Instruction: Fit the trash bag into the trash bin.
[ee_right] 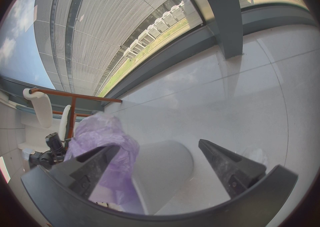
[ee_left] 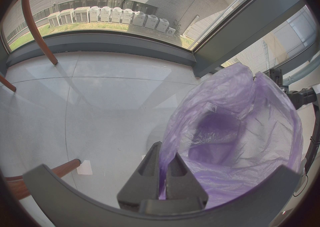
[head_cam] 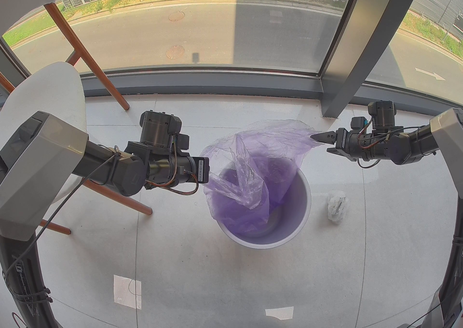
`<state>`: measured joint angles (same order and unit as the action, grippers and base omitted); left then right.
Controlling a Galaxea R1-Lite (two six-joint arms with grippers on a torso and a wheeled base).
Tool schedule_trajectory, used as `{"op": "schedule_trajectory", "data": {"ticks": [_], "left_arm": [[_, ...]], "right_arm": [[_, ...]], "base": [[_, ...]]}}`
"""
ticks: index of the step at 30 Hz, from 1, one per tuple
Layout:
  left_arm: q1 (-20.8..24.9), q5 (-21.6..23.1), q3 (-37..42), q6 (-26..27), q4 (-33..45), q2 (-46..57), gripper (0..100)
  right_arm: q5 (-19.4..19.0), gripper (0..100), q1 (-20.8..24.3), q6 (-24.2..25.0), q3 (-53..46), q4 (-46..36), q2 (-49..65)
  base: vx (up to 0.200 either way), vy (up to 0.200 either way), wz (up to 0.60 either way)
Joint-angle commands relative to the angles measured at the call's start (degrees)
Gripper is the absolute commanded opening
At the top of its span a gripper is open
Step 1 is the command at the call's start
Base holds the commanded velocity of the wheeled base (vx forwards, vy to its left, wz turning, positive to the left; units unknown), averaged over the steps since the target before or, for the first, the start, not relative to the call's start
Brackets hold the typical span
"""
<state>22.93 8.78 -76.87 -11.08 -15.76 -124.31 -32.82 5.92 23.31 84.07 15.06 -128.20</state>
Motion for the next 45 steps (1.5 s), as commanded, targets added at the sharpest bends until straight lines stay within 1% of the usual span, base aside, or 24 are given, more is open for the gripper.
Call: {"op": "schedule_trajectory", "data": {"ticks": [1, 5, 7, 8, 9, 10, 13, 14, 16, 19, 20, 21, 22, 23, 24, 27, 29, 32, 34, 38, 41, 45], "left_arm": [[0.2, 0.0, 1.3, 0.0, -0.1, 0.2, 0], [0.9, -1.4, 1.5, 0.1, -0.1, 0.6, 0], [1.7, -2.4, 1.5, 0.0, -0.1, 1.6, 0], [1.8, -2.4, 1.5, 0.0, -0.1, 1.8, 0], [2.3, -2.4, 1.6, 0.0, -0.1, 2.4, 0], [2.8, -2.5, 1.6, 0.0, -0.1, 2.8, 0], [3.3, -2.9, 1.6, 0.0, 0.0, 3.8, 0], [3.5, -2.9, 1.7, 0.0, 0.0, 3.9, 0], [4.2, -3.0, 2.1, 0.0, 0.0, 4.1, 0], [4.5, -3.0, 3.2, 0.0, -0.1, 5.2, 0], [4.5, -3.0, 3.2, 0.0, -0.1, 5.2, 0], [4.9, -3.0, 4.7, 0.0, -0.2, 6.2, 0], [4.9, -3.0, 4.7, 0.0, -0.2, 6.2, 0], [5.5, -3.0, 5.8, 0.0, -0.3, 6.6, 0], [5.5, -3.1, 6.1, 0.0, -0.3, 7.0, 0], [5.7, -3.8, 6.6, 0.0, -0.3, 8.0, 0], [5.8, -3.8, 6.6, 0.0, -0.3, 8.1, 0], [6.4, -3.9, 6.6, 0.0, -0.3, 8.1, 0], [6.5, -4.0, 6.6, 0.0, -0.3, 8.1, 0], [7.7, -4.2, 6.4, 0.0, -0.3, 8.1, 0], [7.8, -4.2, 6.4, 0.1, -0.3, 8.1, 0], [8.0, -4.2, 6.3, 0.1, -0.3, 8.1, 0]], "right_arm": [[-3.6, 100, 0.4, 0.1, -5.6, -1.0, 7.5], [-5.0, 100, 0.5, 0.4, -8.6, -2.9, 12.5], [-7.6, 100, 0.8, 2.2, -10.7, -3.5, 16.0], [-8.1, 100, 0.8, 2.4, -10.9, -3.5, 16.6], [-10.5, 100, 1.6, 4.4, -12.0, -2.9, 19.0], [-11.3, 100, 2.7, 5.3, -12.3, -2.9, 20.4], [-11.0, 100, 6.1, 6.2, -12.7, -3.6, 22.8], [-10.7, 100, 8.0, 6.2, -13.1, -3.6, 23.3], [-9.2, 100, 11.7, 6.0, -13.8, -3.6, 23.8], [-3.6, 100, 16.8, 6.0, -13.8, -3.7, 23.4], [-3.6, 100, 16.8, 6.0, -13.8, -3.7, 23.4], [0.6, 100, 19.7, 5.9, -13.7, -4.1, 23.0], [0.6, 100, 19.7, 5.9, -13.7, -4.1, 23.0], [4.0, 100, 21.8, 5.7, -13.7, -5.1, 21.9], [5.6, 100, 22.7, 5.6, -13.6, -5.7, 21.5], [8.5, 100, 24.6, 5.5, -13.3, -6.2, 20.5], [9.1, 100, 24.9, 5.5, -13.2, -6.2, 19.8], [11.0, 100, 25.9, 5.5, -11.1, -6.6, 17.6], [11.5, 100, 26.0, 5.3, -9.1, -8.7, 16.8], [11.8, 100, 26.0, 5.0, -2.2, -17.6, 16.2], [13.4, 100, 26.0, 4.8, 2.9, -24.5, 15.4], [15.2, 100, 25.6, 3.3, 3.6, -25.6, 14.7]], "base": [[0.0, 0.0, 0.0], [0.0, 0.0, 0.0], [0.0, 0.0, 0.0], [0.0, 0.0, 0.0], [0.0, 0.0, 0.0], [0.0, 0.0, 0.0], [0.0, 0.0, 0.0], [0.0, 0.0, 0.0], [0.0, 0.0, 0.0], [0.0, 0.0, 0.0], [0.0, 0.0, 0.0], [0.0, 0.0, 0.0], [0.0, 0.0, 0.0], [0.0, 0.0, 0.0], [0.0, 0.0, 0.0], [0.0, 0.0, 0.0], [0.0, 0.0, 0.0], [0.0, 0.0, 0.0], [0.0, 0.0, 0.0], [0.0, 0.0, 0.0], [0.0, 0.0, 0.0], [0.0, 0.0, 0.0]]}}
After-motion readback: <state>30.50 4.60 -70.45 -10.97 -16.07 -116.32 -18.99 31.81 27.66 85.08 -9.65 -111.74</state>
